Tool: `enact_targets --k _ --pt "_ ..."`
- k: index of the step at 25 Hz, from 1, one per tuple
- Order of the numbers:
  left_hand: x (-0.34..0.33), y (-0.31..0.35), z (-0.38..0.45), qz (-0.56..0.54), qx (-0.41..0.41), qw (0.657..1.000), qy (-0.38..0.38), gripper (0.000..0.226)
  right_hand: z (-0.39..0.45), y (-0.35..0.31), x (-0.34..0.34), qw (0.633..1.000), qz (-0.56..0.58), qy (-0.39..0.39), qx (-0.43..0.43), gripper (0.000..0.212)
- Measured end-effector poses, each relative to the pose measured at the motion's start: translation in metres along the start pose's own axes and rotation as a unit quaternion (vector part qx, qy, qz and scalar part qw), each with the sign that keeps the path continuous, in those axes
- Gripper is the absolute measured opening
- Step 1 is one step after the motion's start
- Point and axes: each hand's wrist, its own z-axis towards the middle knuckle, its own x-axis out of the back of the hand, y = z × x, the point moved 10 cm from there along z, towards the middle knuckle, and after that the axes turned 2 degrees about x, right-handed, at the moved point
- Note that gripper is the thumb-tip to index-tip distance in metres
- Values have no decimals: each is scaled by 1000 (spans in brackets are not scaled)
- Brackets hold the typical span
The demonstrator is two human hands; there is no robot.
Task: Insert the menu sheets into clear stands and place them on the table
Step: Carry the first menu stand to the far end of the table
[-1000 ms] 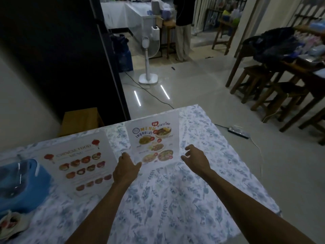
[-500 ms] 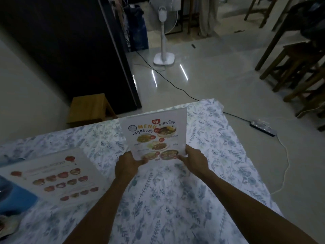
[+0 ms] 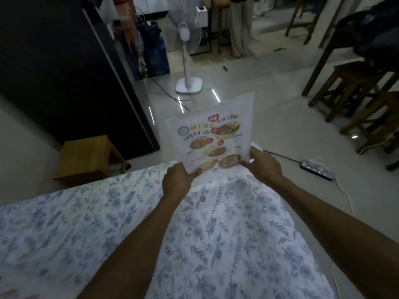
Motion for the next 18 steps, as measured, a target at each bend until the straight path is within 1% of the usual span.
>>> enact_targets --k 2,5,8,12,16,18 --pt "-17 18 21 14 -15 1000 -1 73 23 19 4 1000 -1 11 1 43" --pt "-39 29 42 20 -25 999 -5 70 50 43 -7 1000 -8 -10 -11 47" --pt "-48 31 61 30 -14 999 1 64 65 58 -22 999 6 -25 -20 48" --pt "-48 28 73 16 20 999 44 48 70 70 -38 997 63 -22 -33 36" --pt "-51 25 67 14 25 998 61 45 64 81 -55 997 40 -40 -56 19" --pt "-53 24 65 11 25 998 57 46 60 86 -60 996 42 -46 -66 15"
